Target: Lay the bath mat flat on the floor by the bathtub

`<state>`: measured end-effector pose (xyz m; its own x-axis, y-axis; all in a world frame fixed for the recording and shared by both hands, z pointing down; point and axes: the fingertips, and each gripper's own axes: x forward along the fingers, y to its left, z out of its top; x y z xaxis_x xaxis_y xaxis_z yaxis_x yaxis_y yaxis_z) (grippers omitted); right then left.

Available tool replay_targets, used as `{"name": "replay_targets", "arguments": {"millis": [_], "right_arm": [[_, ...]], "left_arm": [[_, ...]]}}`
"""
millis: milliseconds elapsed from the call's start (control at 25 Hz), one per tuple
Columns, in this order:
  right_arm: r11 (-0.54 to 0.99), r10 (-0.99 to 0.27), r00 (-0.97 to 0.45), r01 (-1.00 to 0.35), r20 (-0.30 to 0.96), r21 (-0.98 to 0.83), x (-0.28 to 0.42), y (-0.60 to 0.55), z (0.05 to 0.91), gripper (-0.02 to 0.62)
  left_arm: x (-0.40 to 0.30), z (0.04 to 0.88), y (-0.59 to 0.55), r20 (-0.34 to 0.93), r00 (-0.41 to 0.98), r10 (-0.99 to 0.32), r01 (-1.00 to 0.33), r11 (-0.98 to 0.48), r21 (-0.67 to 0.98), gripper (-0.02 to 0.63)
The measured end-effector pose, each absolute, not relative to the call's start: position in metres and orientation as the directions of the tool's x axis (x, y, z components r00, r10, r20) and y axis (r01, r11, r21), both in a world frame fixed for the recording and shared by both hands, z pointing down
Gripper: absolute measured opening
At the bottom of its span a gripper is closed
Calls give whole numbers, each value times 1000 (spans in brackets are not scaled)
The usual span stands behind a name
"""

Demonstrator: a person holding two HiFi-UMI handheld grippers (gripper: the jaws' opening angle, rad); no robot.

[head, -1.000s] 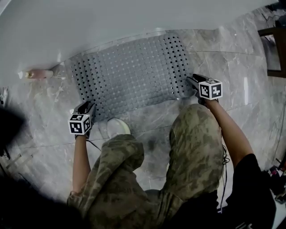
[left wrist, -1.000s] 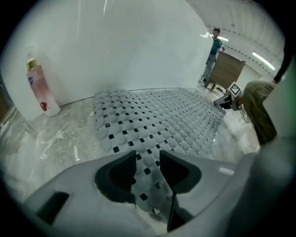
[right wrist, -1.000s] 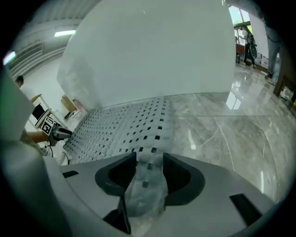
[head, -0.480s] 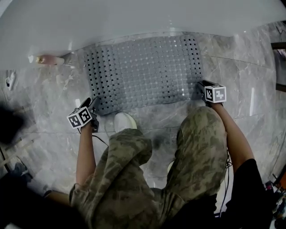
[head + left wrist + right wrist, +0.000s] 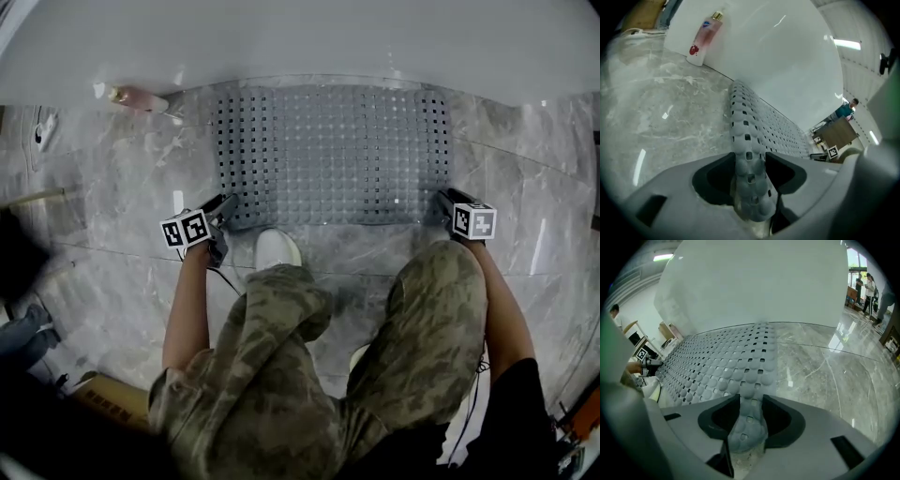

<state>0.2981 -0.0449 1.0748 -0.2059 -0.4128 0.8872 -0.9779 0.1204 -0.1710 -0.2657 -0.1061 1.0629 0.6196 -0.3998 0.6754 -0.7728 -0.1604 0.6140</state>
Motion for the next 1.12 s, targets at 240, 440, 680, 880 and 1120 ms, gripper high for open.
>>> {"name": "replay_targets", "arguments": {"millis": [240,440,680,880,1120], "right_arm": [[138,-407,-190,-980,894,-145,297,-44,1074,156],[152,-403,-167,-982,900,-114,295,-45,1074,156],[132,-405,-147,-986,903,-101,294,-45,1075,156],[129,-401,-146,-986,904,-102,295,-45,1074,156],[121,-404,-145,-987,903,-104,295,-46,1075,156]], "left_arm": [[-275,1051,-107,784,425,-453,-905,-209,370,172],[-264,1033,-113,831,209,-515,-930,-368,6,175],[-274,1071,-104,892,287,-350,-914,-378,146,237],[-312,1044,-118,705,413,-577,-873,-31,487,271],[-325,1069,-117,651,462,-602,-765,102,637,212]]}}
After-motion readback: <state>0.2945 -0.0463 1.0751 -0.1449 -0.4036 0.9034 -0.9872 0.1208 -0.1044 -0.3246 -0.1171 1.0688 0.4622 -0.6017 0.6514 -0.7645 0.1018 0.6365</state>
